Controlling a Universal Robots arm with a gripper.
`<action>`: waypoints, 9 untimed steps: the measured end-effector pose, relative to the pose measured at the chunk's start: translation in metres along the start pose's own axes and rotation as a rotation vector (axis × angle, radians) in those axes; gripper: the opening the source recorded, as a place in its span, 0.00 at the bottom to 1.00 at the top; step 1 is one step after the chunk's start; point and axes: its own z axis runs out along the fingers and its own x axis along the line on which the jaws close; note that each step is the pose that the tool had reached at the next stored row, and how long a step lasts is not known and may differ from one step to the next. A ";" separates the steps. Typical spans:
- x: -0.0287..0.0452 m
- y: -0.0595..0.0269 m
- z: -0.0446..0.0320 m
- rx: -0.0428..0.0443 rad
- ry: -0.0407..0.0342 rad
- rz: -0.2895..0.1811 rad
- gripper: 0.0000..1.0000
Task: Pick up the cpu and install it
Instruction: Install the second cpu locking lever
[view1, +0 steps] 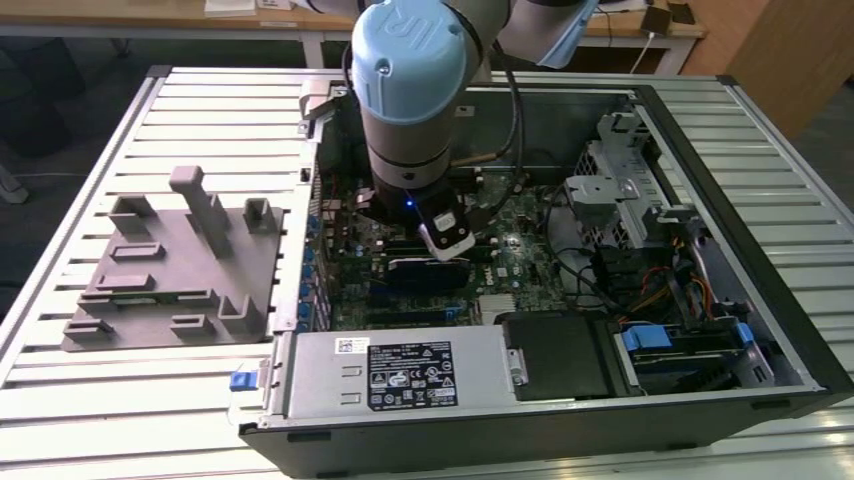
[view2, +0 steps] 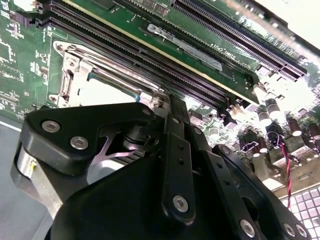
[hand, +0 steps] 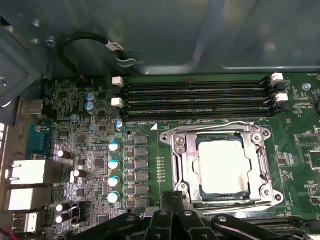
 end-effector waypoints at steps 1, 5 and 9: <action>0.0001 0.0000 0.0000 0.0000 0.0000 0.000 0.11; 0.0003 0.0000 -0.0001 -0.0003 -0.0002 0.000 0.11; 0.0009 0.0001 -0.0004 0.0000 -0.0005 0.000 0.11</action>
